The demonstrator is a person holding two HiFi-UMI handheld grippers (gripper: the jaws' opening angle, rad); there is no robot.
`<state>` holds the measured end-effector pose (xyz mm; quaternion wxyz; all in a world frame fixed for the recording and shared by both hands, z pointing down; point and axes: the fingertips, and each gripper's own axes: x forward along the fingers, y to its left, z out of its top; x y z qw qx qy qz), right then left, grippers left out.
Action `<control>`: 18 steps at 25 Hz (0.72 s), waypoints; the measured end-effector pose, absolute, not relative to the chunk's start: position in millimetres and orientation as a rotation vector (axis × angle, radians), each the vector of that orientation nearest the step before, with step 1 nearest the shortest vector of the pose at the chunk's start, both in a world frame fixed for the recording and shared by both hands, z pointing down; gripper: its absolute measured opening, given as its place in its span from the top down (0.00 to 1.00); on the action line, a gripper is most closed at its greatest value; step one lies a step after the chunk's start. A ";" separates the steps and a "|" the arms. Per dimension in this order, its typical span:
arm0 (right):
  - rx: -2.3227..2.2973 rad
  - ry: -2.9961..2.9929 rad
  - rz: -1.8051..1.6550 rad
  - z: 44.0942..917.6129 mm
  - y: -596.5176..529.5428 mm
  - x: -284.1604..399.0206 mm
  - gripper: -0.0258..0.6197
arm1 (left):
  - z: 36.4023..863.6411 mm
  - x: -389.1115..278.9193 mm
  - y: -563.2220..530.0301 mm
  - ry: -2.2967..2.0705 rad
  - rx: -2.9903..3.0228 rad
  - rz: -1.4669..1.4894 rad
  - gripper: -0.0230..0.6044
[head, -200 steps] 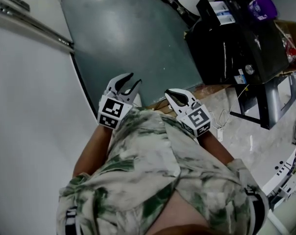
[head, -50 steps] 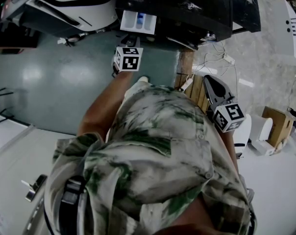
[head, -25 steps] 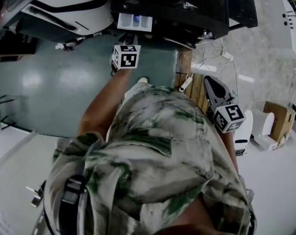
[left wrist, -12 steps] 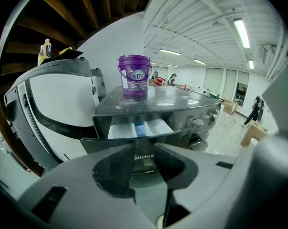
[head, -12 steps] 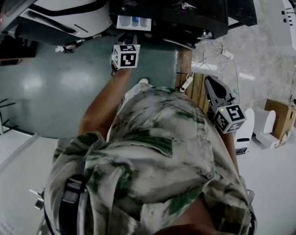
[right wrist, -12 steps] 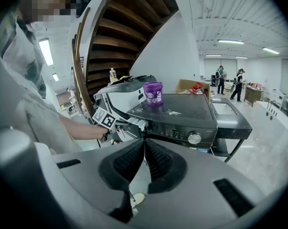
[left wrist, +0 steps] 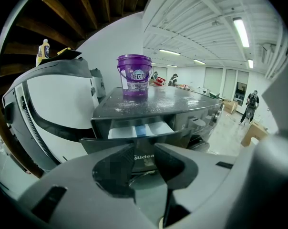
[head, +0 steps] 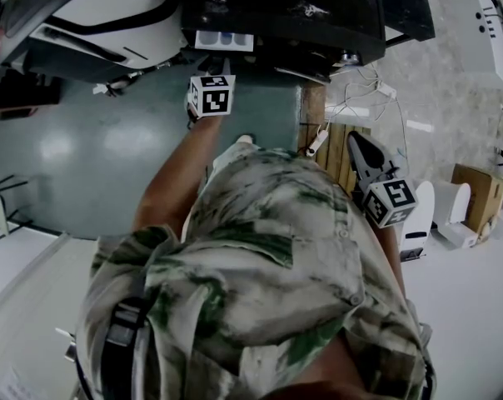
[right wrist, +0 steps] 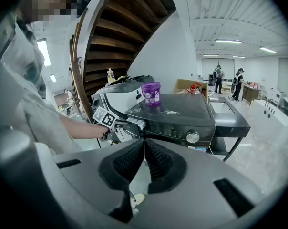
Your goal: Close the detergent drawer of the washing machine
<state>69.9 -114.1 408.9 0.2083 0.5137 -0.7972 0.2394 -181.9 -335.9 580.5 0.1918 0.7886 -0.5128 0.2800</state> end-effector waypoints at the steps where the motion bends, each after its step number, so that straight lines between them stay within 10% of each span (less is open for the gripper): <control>1: 1.432 -2.218 0.667 409.1 -114.5 70.2 0.91 | 580.8 -181.7 -337.3 -1.440 2.214 0.786 0.73; 18: 1.454 -2.204 0.677 413.0 -116.8 71.7 0.91 | 583.0 -179.4 -351.8 -1.438 2.218 0.782 0.73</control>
